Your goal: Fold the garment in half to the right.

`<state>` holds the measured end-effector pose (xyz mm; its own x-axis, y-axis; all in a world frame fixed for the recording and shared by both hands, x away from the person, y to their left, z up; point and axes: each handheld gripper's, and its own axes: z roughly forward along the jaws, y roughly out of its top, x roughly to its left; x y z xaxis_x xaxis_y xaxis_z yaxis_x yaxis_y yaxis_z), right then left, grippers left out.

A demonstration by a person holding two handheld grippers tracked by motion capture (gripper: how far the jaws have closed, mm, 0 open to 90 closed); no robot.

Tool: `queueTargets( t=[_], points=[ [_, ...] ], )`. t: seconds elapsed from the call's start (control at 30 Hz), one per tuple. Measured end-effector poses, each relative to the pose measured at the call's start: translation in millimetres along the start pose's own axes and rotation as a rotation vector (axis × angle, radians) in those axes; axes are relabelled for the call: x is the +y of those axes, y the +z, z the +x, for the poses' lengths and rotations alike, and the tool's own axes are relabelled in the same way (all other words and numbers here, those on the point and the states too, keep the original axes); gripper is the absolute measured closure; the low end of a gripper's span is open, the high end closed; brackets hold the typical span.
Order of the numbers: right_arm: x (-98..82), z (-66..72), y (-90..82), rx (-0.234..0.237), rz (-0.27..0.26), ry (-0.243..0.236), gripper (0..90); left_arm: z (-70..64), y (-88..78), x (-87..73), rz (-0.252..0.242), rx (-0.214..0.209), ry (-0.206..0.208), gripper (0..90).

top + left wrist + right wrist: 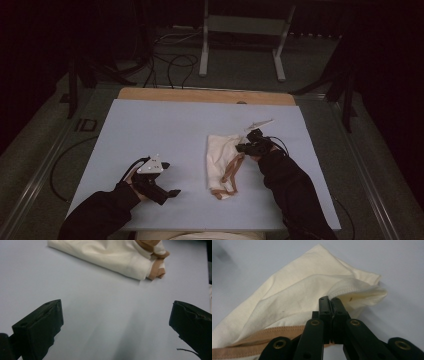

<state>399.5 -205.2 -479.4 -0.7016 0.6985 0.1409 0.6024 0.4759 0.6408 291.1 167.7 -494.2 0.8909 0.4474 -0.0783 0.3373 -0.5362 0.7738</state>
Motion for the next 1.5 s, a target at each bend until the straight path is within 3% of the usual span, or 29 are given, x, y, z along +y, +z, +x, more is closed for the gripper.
queueTargets(
  t=[0.4, 0.7, 1.0, 1.17, 1.33, 1.5],
  points=[
    [-13.3, -11.2, -9.6, -0.039, 0.016, 0.015, 89.0, 6.8, -13.2, -13.4, -0.059, 0.069, -0.047, 0.1],
    [-21.7, -18.4, -3.7, -0.074, 0.058, 0.028, 88.9, 10.4, -22.5, -25.2, -0.106, 0.129, -0.072, 0.1],
    [-29.8, -22.5, 3.1, -0.073, 0.079, 0.048, 88.5, 10.5, -28.2, -36.8, -0.119, 0.183, -0.092, 0.1],
    [-27.5, -21.7, 1.4, -0.065, 0.075, 0.045, 80.1, 9.8, -30.3, -41.0, -0.126, 0.185, -0.102, 0.2],
    [-16.2, -25.1, -9.4, -0.077, 0.023, 0.055, 62.5, 8.7, -31.1, -42.6, -0.146, 0.195, -0.107, 0.2],
    [-0.8, -34.6, -15.4, -0.090, -0.026, 0.094, 55.6, 9.1, -30.7, -45.6, -0.165, 0.207, -0.115, 0.1]
  ],
)
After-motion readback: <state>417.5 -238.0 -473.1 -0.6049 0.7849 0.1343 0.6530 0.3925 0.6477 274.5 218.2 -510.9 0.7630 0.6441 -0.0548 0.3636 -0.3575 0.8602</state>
